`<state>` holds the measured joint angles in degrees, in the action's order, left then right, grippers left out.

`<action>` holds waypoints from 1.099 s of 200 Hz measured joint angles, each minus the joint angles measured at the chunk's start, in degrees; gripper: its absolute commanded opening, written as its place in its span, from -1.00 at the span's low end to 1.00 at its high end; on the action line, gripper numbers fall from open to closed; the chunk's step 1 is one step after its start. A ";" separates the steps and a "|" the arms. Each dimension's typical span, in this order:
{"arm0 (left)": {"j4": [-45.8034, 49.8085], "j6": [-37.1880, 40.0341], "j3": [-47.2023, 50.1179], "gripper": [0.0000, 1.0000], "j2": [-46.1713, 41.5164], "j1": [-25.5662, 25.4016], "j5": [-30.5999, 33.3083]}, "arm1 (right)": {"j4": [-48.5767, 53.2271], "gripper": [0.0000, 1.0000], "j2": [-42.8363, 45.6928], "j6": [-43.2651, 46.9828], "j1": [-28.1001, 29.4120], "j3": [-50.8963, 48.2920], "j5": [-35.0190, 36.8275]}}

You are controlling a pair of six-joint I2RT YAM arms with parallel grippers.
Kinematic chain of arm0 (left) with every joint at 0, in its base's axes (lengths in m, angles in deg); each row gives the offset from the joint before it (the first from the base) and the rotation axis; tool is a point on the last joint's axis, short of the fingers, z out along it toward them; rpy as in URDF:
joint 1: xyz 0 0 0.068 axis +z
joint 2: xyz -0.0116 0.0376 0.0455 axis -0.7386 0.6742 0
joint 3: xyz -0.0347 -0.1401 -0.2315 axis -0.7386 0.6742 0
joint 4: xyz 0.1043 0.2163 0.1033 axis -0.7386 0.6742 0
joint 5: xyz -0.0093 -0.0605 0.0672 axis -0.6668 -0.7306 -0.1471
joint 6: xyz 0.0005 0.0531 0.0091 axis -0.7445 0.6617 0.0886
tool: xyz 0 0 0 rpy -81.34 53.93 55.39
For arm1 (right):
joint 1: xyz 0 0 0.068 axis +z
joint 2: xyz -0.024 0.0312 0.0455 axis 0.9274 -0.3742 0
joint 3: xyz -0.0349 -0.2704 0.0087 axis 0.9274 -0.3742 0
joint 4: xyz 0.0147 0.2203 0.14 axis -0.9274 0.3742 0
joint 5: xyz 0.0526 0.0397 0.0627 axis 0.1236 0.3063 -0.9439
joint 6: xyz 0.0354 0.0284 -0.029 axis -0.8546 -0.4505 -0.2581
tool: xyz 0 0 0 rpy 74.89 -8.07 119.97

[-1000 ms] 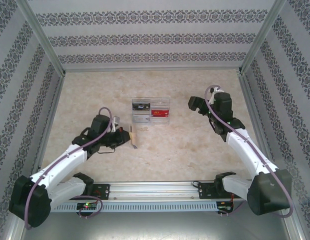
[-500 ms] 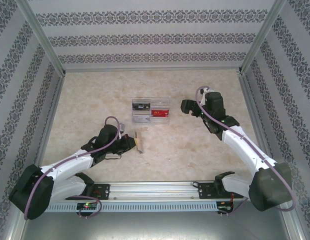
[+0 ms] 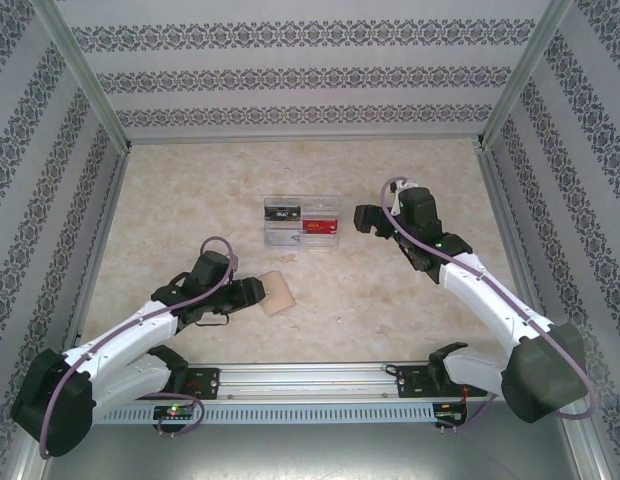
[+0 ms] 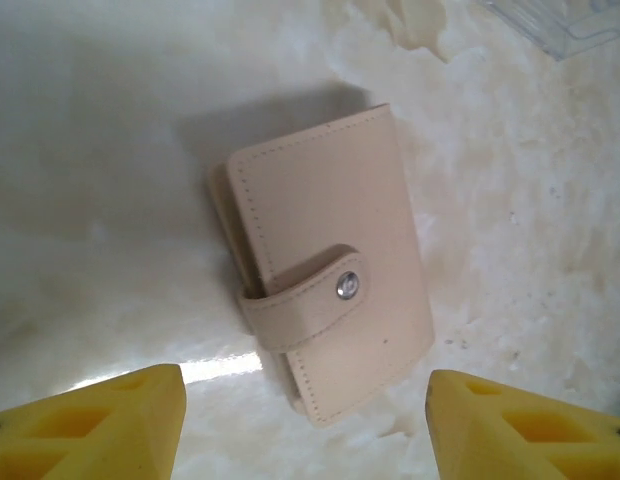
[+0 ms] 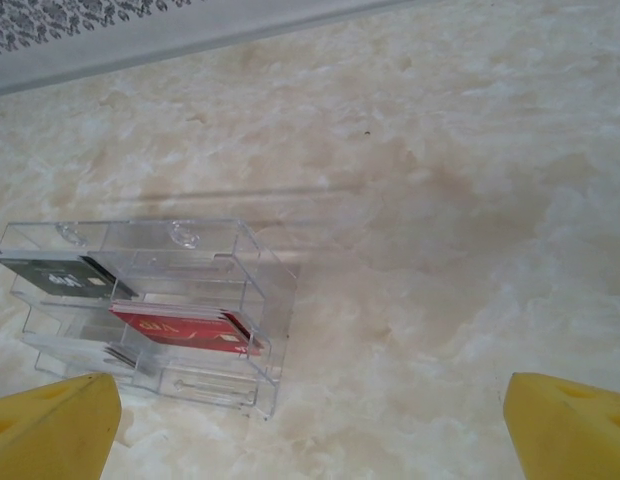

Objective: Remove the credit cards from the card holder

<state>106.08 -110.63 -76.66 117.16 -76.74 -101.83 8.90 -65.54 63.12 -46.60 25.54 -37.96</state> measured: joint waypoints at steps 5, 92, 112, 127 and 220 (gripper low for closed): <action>1.01 0.26 -0.81 0.30 0.11 0.00 0.39 | 0.50 0.96 -0.02 0.04 0.42 0.13 0.09; 15.72 -2.16 -19.50 -0.16 15.96 -7.10 9.11 | 4.42 0.96 -1.77 -0.92 10.71 1.97 2.82; 18.34 -3.72 -22.62 -0.17 18.97 -10.47 11.63 | 4.44 0.96 -1.95 -1.22 10.71 1.97 2.78; 19.89 -4.79 -23.63 -0.17 21.40 -11.54 12.68 | 4.42 0.96 -2.05 -1.46 10.71 1.95 2.71; 24.48 -5.77 -30.47 -0.18 34.67 -13.27 16.02 | 4.87 0.96 -2.16 -4.35 12.98 -0.50 1.44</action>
<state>130.56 -116.40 -107.13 151.82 -90.00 -85.81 13.77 -67.70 58.77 -33.61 25.04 -36.52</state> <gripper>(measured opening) 0.411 0.983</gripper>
